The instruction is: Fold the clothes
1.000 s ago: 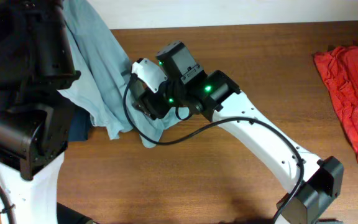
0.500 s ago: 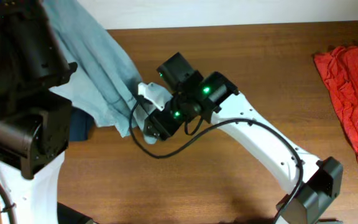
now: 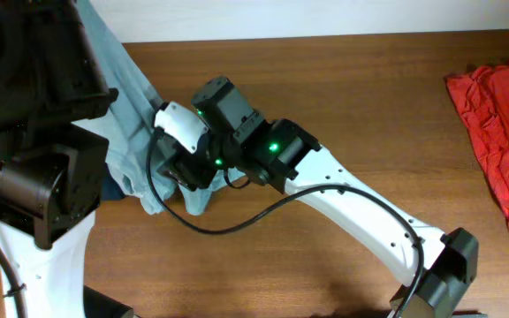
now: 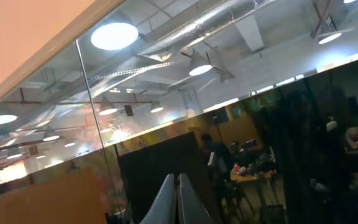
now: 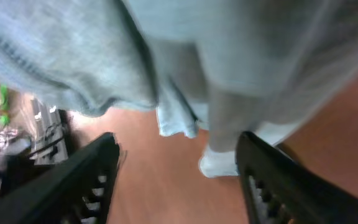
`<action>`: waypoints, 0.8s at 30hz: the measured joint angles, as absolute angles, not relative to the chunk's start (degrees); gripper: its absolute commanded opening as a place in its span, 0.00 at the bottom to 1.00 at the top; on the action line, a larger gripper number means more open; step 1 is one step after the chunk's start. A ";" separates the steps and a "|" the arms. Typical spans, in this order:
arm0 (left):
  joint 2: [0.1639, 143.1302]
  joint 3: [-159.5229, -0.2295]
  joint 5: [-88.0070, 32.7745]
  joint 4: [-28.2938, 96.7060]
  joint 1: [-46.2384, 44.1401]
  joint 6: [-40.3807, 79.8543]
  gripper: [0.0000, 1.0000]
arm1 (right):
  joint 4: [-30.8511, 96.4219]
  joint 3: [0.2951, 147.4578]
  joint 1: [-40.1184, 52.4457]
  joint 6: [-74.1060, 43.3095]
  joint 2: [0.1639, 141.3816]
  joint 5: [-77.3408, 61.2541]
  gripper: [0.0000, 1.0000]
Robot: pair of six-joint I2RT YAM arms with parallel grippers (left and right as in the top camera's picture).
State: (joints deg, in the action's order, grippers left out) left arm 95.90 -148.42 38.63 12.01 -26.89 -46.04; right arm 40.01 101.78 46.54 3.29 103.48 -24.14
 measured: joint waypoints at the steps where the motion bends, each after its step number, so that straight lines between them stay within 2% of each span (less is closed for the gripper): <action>1: 95.90 -148.42 38.63 11.97 -26.89 -46.06 0.01 | 39.51 101.78 46.54 2.96 103.48 -23.11 0.65; 2: 95.90 -148.42 38.63 11.97 -27.00 -46.06 0.01 | 38.83 101.78 46.54 2.42 103.53 -21.80 0.64; 5: 95.90 -148.42 38.65 11.94 -27.77 -46.04 0.02 | 38.00 101.78 46.54 1.80 104.07 -20.56 0.55; 12: 95.90 -148.42 38.65 11.70 -29.85 -46.06 0.02 | 37.17 101.78 46.28 0.54 107.66 -17.56 0.19; 16: 95.88 -148.42 38.85 11.73 -29.85 -46.06 0.02 | 37.85 101.78 45.91 -0.08 108.01 -14.06 0.05; 24: 94.02 -148.40 39.72 11.81 -29.85 -46.09 0.02 | 46.54 101.78 42.50 -1.37 103.46 -2.39 0.04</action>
